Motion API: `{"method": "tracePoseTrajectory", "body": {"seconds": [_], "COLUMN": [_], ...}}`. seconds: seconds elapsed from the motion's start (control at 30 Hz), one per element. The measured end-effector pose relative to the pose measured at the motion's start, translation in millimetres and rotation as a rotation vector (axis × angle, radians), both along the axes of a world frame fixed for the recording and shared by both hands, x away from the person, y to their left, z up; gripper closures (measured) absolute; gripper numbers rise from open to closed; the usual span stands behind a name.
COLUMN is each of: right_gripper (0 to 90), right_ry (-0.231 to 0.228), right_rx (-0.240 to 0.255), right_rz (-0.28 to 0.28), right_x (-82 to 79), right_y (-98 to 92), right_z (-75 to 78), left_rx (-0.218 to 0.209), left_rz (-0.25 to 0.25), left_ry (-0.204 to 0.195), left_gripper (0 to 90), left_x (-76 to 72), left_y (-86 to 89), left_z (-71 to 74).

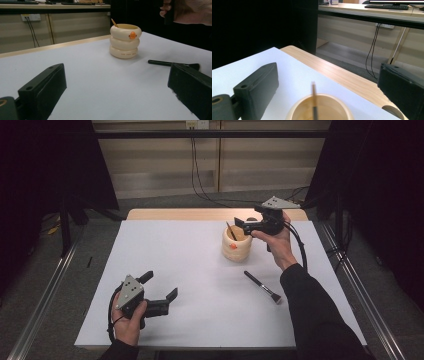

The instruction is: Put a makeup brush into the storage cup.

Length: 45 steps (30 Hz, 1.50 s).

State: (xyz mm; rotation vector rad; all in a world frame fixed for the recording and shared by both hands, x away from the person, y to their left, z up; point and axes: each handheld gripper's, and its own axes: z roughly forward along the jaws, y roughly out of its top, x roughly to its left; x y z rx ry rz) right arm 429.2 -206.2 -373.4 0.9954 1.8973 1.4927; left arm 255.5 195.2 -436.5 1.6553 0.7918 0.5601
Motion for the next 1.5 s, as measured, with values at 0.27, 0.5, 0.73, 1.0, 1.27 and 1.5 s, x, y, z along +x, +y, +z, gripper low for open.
{"method": "tracePoseTrajectory", "body": {"seconds": [0.27, 0.5, 0.73, 1.0, 1.27, 1.5], "right_gripper": [2.9, 3.6, 4.4, 3.7, 3.6, 2.5], "right_ry": [0.002, 0.006, 0.002, 0.015, 0.009, -0.013], "right_rx": [0.002, 0.021, 0.038, 0.056, 0.071, 0.071], "right_rz": [-0.019, -0.029, -0.033, -0.042, -0.058, -0.045], "right_x": [-6.1, -16.2, -28.4, -43.2, -58.7, -74.4], "right_y": [-7.7, -20.8, -32.6, -46.5, -59.0, -63.6], "right_z": [-2.5, -3.3, -4.9, -10.6, -13.8, -14.7], "left_rx": [-0.014, -0.011, -0.010, -0.012, -0.012, -0.011], "left_rz": [0.003, 0.010, 0.005, 0.003, 0.004, 0.001], "left_ry": [0.000, 0.000, -0.002, -0.006, -0.002, -0.001], "left_gripper": [1.7, 1.7, 1.7, 1.6, 1.6, 1.6], "left_x": [1.1, 0.9, 1.2, 1.6, 1.8, 1.9], "left_y": [2.5, 2.3, 2.5, 2.5, 2.0, 1.5], "left_z": [-0.3, 0.0, -0.2, -0.1, -0.4, -0.5]}}
